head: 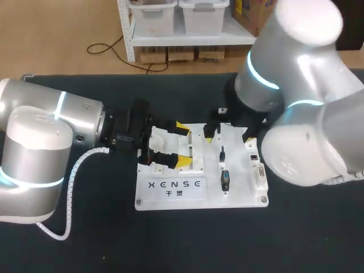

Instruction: Insert the Ethernet cable into its matching sockets.

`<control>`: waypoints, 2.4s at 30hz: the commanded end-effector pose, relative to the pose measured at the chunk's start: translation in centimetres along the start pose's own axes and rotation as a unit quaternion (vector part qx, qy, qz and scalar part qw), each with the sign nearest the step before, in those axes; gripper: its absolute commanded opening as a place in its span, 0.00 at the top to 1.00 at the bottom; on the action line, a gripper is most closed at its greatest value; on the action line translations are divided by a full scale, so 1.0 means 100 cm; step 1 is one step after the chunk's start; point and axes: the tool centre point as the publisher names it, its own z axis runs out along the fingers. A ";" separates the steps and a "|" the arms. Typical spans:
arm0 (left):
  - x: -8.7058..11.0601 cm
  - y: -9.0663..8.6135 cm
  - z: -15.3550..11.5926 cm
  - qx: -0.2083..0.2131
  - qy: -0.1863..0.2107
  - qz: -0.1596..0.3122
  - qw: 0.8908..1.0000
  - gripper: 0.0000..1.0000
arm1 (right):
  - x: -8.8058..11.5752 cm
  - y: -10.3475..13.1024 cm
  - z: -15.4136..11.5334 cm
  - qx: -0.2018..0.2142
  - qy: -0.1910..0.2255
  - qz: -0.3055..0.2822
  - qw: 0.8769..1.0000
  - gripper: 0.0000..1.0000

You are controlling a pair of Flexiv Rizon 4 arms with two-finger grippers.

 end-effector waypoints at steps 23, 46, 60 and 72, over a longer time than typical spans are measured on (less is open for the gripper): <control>0.002 0.000 0.000 -0.001 -0.003 0.001 1.000 0.00 | 0.018 0.008 0.026 0.098 0.022 -0.010 0.995 0.51; 0.002 0.000 0.000 -0.001 -0.003 0.001 1.000 0.00 | 0.023 0.008 0.022 0.099 0.028 -0.009 0.995 1.00; 0.002 0.000 0.000 -0.001 -0.003 0.001 1.000 0.00 | 0.014 0.003 0.008 0.092 0.017 0.001 0.996 1.00; 0.002 0.000 0.000 -0.001 -0.003 0.001 1.000 0.00 | 0.015 -0.021 -0.013 0.100 0.012 0.029 0.995 1.00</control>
